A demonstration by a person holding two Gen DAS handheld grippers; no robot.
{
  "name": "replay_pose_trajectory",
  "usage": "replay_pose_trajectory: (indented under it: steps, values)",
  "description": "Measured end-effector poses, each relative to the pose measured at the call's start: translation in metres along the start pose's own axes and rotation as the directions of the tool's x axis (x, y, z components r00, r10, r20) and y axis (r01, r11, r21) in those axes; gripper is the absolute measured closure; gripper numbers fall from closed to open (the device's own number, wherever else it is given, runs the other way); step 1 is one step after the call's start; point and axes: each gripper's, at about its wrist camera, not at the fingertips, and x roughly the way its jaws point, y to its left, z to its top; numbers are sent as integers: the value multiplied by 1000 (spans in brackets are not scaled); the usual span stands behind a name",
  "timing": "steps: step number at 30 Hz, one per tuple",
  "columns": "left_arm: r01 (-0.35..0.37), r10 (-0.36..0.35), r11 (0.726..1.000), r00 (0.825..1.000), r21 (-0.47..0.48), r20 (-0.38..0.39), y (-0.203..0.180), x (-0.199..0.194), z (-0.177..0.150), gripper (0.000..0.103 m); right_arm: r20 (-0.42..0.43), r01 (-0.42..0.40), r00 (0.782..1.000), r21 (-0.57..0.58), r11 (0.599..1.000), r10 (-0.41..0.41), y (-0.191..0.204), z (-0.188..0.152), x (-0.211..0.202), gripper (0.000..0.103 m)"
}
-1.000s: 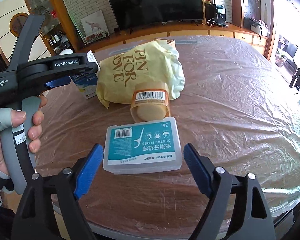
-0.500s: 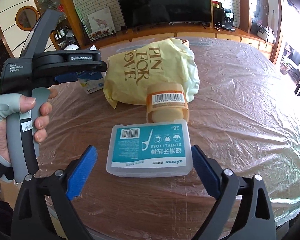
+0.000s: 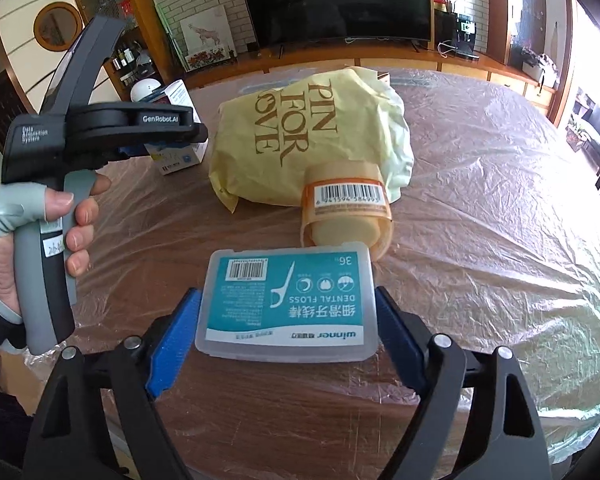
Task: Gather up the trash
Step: 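Grasp the white dental floss box with the right tool while the left tool grasps the Naproxen box, then carry the floss box and Naproxen box with both tools over the black bin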
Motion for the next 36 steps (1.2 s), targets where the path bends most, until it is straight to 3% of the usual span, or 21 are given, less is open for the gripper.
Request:
replay_pose_trajectory:
  steps: [4, 13, 23, 36]
  values:
    - [12, -12, 1000, 1000, -8, 5, 3, -4, -3, 49, 2, -64, 998, 62, 996, 64, -15, 2, -5, 21]
    - [36, -36, 999, 999, 9, 25, 4, -24, -11, 55, 8, -117, 993, 152, 981, 117, -45, 0, -26, 21]
    - [59, -59, 998, 997, 11, 47, -4, -40, -18, 55, 28, -132, 991, 144, 981, 130, -52, 6, -39, 21]
    - [93, -97, 994, 994, 57, 59, -19, -81, -50, 55, 17, -191, 981, 156, 969, 191, -74, 5, -55, 21]
